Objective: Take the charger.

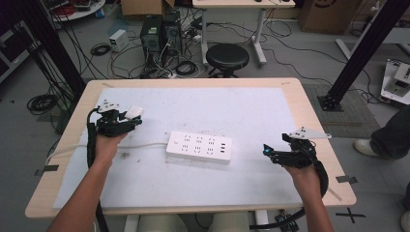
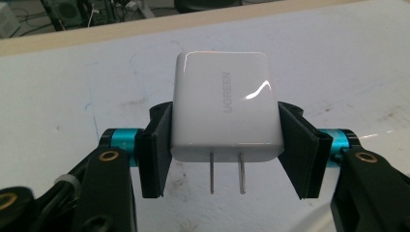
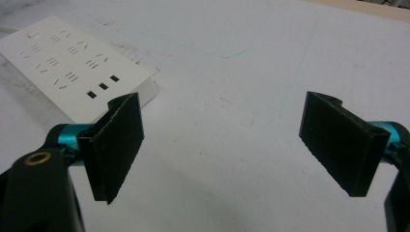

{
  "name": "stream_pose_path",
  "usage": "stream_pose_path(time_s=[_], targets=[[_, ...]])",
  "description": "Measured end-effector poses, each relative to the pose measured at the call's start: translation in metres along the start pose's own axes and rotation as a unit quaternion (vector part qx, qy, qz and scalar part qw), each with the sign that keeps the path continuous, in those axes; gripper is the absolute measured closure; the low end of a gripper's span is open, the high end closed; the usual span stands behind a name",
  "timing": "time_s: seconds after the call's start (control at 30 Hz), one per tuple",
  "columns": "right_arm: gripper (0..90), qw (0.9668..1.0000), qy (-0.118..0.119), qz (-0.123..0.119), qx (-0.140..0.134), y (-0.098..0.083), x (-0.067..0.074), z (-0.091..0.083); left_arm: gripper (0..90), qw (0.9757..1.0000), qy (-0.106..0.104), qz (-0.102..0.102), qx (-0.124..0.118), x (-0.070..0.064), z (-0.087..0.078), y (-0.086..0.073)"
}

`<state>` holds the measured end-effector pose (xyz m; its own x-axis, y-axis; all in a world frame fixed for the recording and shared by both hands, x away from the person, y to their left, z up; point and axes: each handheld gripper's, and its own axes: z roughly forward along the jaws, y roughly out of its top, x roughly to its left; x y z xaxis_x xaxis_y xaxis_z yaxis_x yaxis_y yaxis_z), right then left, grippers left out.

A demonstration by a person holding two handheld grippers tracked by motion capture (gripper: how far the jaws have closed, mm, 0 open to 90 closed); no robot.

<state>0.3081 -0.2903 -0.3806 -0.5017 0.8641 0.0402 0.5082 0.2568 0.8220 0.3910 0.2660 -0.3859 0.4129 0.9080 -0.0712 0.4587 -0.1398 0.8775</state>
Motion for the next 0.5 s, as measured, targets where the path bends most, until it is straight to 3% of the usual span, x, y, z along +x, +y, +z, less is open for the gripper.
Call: stream_pose_path(time_s=[0.33, 0.5], targets=[[16.2, 0.9999, 0.009, -0.01, -0.004, 0.004, 0.005, -0.002, 42.7, 0.9973, -0.055, 0.034, -0.036, -0.027, -0.029, 0.006], [16.2, 0.9999, 0.013, -0.009, -0.005, 0.005, 0.007, -0.004, 42.6, 0.9955, -0.073, 0.039, -0.046, -0.038, -0.037, 0.008]])
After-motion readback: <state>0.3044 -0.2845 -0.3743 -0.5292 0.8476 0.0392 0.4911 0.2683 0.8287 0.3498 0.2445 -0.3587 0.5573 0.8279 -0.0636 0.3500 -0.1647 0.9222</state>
